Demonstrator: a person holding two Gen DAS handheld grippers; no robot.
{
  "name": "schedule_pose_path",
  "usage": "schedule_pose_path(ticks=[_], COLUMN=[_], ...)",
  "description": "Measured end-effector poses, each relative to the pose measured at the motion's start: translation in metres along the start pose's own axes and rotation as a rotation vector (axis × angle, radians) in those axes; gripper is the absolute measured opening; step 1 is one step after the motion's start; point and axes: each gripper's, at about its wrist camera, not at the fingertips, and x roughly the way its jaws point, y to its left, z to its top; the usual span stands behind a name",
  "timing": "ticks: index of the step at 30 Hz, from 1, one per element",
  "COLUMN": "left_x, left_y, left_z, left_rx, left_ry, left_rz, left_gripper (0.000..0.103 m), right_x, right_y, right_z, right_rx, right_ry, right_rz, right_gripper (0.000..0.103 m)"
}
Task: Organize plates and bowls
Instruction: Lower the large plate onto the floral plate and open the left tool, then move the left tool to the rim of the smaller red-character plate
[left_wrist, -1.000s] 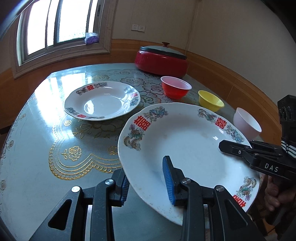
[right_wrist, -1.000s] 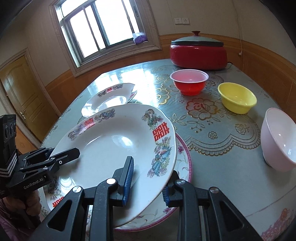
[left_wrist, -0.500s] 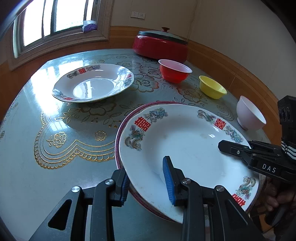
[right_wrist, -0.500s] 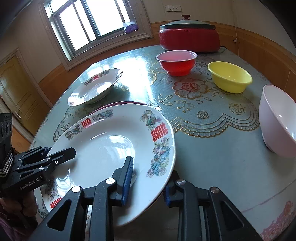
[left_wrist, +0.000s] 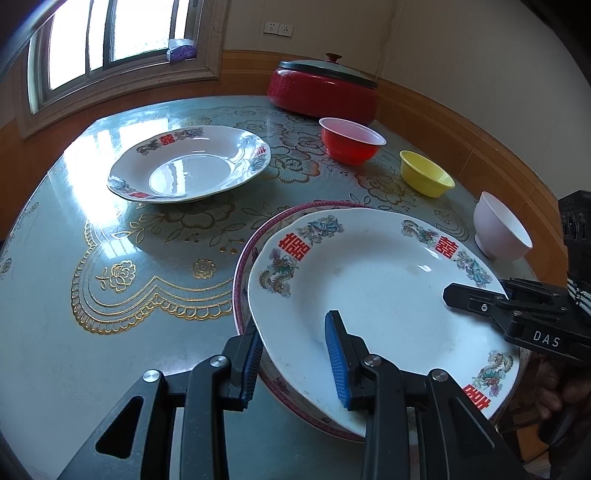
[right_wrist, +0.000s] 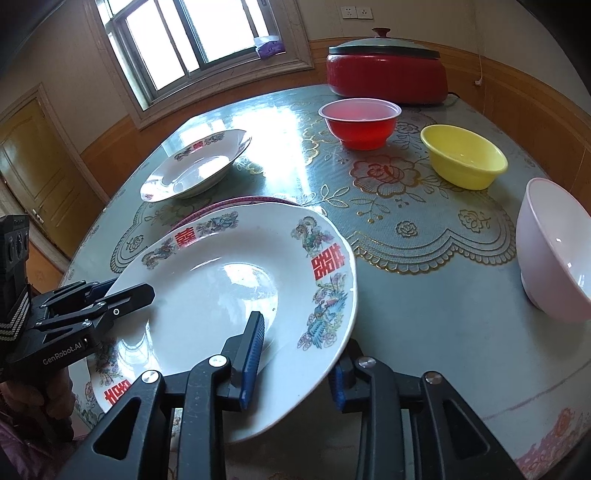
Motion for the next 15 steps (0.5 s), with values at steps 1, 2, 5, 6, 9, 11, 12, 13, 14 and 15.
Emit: schedule_pose_path(ticks=[1,2,5,6,9,11,12,13,14,15], left_x=[0.000,0.000,-0.002,-0.002,-0.003,-0.003,-0.004,-0.005,-0.006,-0.006], left_y=[0.000,-0.001,0.000,0.000,-0.001,-0.001,0.000,0.000,0.001,0.001], left_z=[0.000,0.000,0.000,-0.001,-0.002,-0.003,-0.003,-0.002,-0.002,-0.003], left_rx=[0.001,0.001,-0.001,-0.001,0.008,0.006,0.006,0.006,0.005,0.005], left_ry=[0.000,0.000,-0.004,-0.006,-0.006,-0.008,-0.013,-0.018,-0.022,-0.022], left_rz=[0.002,0.004,0.004,0.003,0.014,0.015,0.017,0.025,0.026,0.025], left_gripper=[0.034,0.034,0.034,0.034,0.033,0.033,0.033,0.033,0.033,0.033], right_x=[0.000,-0.001,-0.004,-0.005,-0.008,-0.011,-0.014,-0.017,-0.019,-0.018], right_y=[0.001,0.003,0.002,0.001,-0.002,-0.011,-0.016,-0.019,-0.021,-0.022], right_z=[0.000,0.000,0.000,0.000,-0.002,-0.004,-0.005,-0.004,-0.003,-0.002], right_rx=[-0.012,-0.021,-0.025,-0.027,-0.047,-0.031,-0.012,0.002,0.008,0.009], right_ry=[0.004,0.009,0.015,0.016,0.039,0.035,0.024,0.012,0.000,-0.005], right_rz=[-0.003,-0.005,0.000,0.004,-0.056,-0.065,-0.055,-0.049,-0.047,-0.049], right_gripper=[0.034,0.035,0.035,0.035,0.038,0.038,0.038,0.038,0.038,0.038])
